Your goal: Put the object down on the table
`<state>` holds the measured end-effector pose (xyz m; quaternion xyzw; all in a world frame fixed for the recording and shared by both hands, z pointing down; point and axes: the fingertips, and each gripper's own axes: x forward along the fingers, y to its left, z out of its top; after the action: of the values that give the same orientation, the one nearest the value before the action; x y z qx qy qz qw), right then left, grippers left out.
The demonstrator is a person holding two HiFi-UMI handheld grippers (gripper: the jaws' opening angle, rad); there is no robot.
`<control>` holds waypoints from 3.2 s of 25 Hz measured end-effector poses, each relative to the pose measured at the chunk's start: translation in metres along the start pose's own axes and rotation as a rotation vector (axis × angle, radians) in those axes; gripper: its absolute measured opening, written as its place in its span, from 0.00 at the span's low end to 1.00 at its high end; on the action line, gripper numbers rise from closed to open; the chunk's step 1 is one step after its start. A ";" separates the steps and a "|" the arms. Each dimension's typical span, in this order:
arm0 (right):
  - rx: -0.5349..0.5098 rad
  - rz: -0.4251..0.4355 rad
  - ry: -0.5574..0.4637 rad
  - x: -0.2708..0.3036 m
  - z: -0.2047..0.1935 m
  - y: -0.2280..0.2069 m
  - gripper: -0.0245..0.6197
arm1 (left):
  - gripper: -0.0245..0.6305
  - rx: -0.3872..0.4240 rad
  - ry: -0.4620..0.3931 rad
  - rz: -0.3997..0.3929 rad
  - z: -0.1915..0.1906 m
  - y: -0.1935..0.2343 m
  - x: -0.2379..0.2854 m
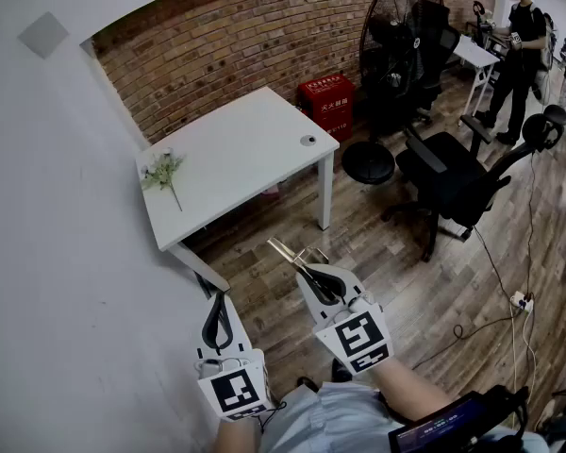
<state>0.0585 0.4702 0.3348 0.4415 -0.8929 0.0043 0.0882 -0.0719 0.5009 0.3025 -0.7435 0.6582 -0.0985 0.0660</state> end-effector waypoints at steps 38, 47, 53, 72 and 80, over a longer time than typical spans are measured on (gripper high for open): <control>0.028 0.071 0.072 0.134 -0.027 -0.097 0.07 | 0.05 -0.046 0.094 0.065 -0.039 0.013 0.148; 0.010 0.026 0.055 0.229 0.001 -0.112 0.07 | 0.05 -0.026 0.034 0.033 -0.027 0.078 0.232; -0.020 -0.007 0.022 0.271 0.030 -0.119 0.07 | 0.05 -0.010 -0.013 0.017 -0.020 0.113 0.270; 0.003 -0.058 0.040 0.337 0.017 -0.186 0.07 | 0.05 -0.009 0.040 -0.069 -0.055 0.096 0.372; 0.039 0.005 0.066 0.404 0.007 -0.235 0.07 | 0.05 -0.003 0.095 -0.033 -0.063 0.099 0.448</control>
<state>0.0030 0.0082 0.3763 0.4407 -0.8903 0.0362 0.1091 -0.1315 0.0464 0.3676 -0.7487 0.6485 -0.1339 0.0320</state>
